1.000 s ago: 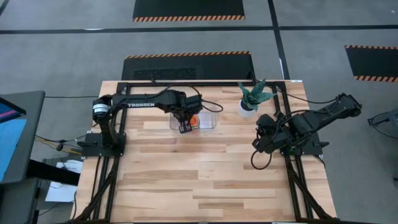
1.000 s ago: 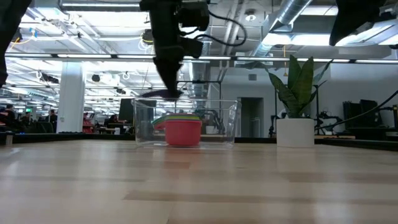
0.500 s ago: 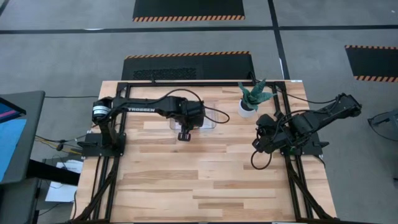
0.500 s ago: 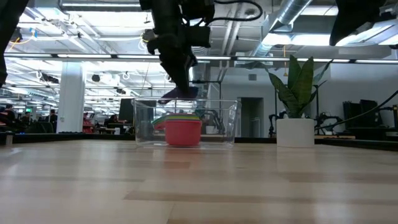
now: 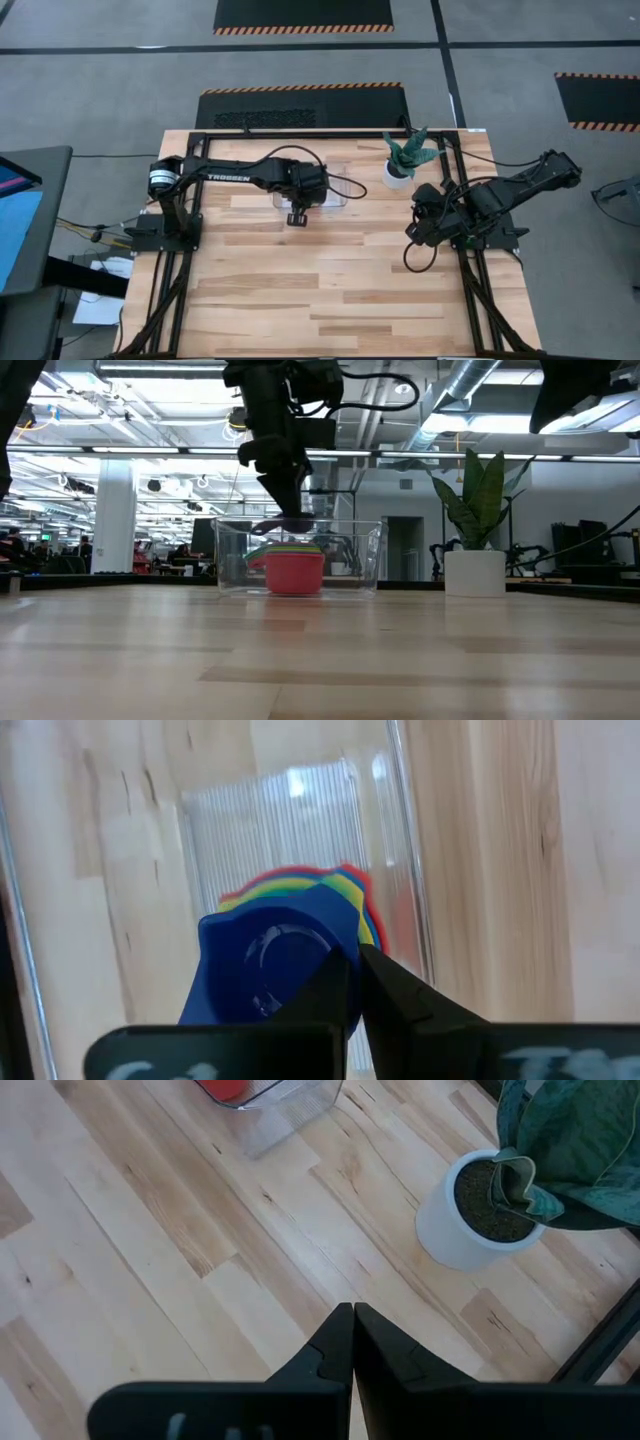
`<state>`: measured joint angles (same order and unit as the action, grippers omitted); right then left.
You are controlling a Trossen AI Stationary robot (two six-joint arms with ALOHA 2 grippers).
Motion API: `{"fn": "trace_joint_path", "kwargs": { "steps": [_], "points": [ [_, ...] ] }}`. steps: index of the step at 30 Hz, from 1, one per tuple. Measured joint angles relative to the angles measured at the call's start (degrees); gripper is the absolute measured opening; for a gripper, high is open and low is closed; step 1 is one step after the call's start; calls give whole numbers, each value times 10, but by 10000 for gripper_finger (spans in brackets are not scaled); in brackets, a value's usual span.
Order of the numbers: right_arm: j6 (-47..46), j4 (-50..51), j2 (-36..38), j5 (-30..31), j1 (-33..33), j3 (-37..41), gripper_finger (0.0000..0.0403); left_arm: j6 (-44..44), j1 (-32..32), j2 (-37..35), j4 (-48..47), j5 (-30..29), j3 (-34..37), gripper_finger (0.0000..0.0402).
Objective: Nest measuring cups in basket
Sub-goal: Stack the blue measuring cup on top of the orange measuring cup in the transparent bin
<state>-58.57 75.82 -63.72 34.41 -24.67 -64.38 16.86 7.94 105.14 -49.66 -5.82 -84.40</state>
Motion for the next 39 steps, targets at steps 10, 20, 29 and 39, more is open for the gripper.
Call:
{"fn": "trace_joint_path", "kwargs": {
  "steps": [10,20,29,39],
  "points": [
    [0,0,0,0,0,0,33,0,0,0,16,0,0,19],
    [0,0,0,-1,0,0,33,-20,2,0,10,-5,0,21],
    [0,0,0,-1,0,0,33,-31,12,0,-2,-4,21,21],
    [0,0,0,-1,0,0,33,-34,11,0,8,2,33,21]
  ]
}}
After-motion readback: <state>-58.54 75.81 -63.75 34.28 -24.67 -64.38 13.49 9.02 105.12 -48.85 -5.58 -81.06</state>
